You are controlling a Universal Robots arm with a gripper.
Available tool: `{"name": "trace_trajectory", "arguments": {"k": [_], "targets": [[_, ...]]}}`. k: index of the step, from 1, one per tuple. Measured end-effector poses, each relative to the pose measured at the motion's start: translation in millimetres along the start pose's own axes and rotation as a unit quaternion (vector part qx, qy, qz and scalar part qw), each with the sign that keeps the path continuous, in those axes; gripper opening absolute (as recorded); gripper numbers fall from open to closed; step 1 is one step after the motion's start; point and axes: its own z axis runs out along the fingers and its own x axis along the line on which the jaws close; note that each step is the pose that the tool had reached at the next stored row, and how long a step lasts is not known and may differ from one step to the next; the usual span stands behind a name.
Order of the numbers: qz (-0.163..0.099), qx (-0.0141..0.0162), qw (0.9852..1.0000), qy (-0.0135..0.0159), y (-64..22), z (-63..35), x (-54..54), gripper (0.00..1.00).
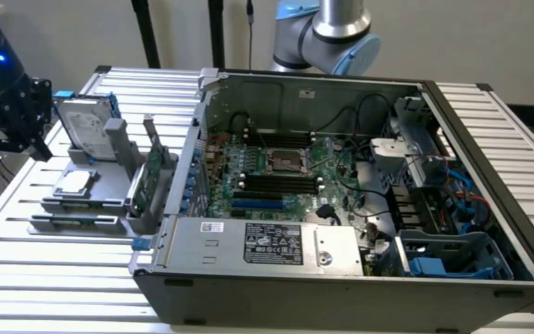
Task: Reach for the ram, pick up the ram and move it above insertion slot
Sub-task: 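Pick up the ram and move it above insertion slot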
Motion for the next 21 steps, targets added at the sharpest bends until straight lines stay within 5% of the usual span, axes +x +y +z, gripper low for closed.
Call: {"name": "trace_trajectory", "arguments": {"k": [7,12,19,21], "targets": [[-0.061,-0.0003,0.9982,0.0004,0.0,0.8,0.0,0.11],[-0.063,-0.0004,0.9980,0.0005,0.0,0.8,0.0,0.12],[-0.066,-0.0005,0.9978,0.0005,-0.1,5.7,0.2,0.42],[-0.068,-0.0006,0.9977,0.0005,-0.1,9.3,0.3,0.42]]}}
